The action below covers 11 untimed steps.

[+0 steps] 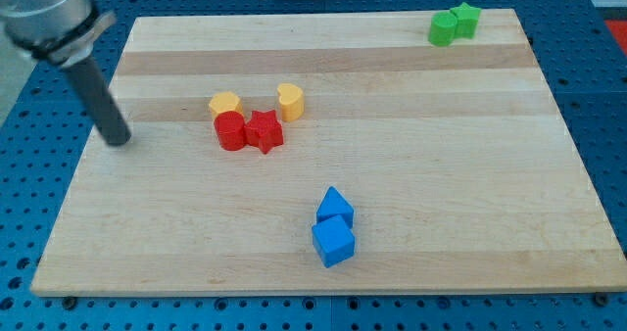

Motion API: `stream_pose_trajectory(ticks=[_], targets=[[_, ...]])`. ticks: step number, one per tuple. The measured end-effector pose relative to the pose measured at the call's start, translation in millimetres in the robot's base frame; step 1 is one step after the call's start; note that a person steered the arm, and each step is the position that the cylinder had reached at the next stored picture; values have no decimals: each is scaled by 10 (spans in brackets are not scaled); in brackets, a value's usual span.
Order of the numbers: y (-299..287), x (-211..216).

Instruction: Move the blue blocks slightly to the top

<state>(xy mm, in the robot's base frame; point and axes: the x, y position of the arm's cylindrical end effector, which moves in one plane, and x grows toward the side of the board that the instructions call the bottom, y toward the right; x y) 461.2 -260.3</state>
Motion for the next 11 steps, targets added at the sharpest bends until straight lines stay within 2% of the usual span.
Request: stream_pose_trajectory(ticks=[1,2,3,4,5,6,7,9,11], targets=[[454,562],[1508,934],[2245,1376],[2368,1565],[2436,1569],[3073,1572],[3239,1572],[2820,1564],[2820,1344]])
